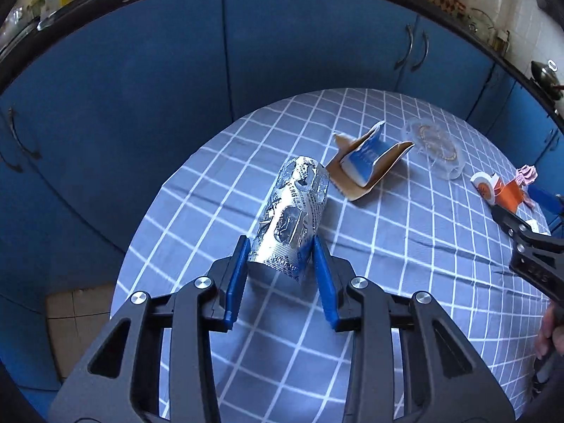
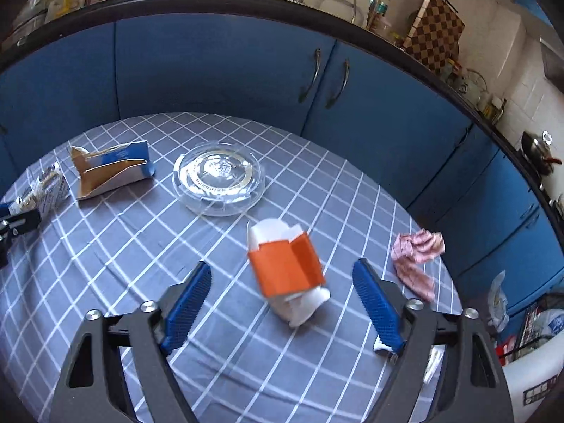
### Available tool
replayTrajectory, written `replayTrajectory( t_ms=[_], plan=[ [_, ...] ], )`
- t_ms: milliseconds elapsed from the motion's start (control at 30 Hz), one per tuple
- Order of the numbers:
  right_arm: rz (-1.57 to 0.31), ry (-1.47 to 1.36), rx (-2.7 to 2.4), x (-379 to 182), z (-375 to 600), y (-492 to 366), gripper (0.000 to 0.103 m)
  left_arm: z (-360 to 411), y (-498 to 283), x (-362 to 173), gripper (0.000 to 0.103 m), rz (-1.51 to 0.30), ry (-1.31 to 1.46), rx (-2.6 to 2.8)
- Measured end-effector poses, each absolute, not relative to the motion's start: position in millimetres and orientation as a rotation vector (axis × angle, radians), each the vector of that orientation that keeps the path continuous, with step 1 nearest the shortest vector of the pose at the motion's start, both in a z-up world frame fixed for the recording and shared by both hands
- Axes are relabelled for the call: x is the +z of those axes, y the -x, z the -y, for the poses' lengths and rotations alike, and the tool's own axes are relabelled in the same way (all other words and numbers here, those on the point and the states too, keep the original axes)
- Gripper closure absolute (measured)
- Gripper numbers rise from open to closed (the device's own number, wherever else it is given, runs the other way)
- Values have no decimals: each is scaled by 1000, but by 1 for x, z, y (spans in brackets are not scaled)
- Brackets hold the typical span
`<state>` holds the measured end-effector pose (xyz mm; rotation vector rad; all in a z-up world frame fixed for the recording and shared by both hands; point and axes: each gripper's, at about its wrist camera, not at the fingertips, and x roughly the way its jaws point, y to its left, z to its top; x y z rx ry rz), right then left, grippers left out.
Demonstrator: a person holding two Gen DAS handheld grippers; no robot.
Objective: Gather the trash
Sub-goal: 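Grasp the orange-white carton with the right tool while the left grasps the silver foil packet, then drop the carton into the black bin with the right tool while the left holds the foil packet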
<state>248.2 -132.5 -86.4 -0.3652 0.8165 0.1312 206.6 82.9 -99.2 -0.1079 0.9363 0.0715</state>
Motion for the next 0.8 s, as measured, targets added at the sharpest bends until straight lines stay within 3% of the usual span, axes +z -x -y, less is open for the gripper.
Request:
replayTrajectory(
  t_ms=[133, 800],
  plan=[
    [-822, 343, 145, -86, 136, -241, 75, -82, -207, -97, 66, -928, 110, 75],
    [-810, 380, 202, -52, 168, -98, 76, -4, -120, -59, 66, -895, 43, -82]
  ],
)
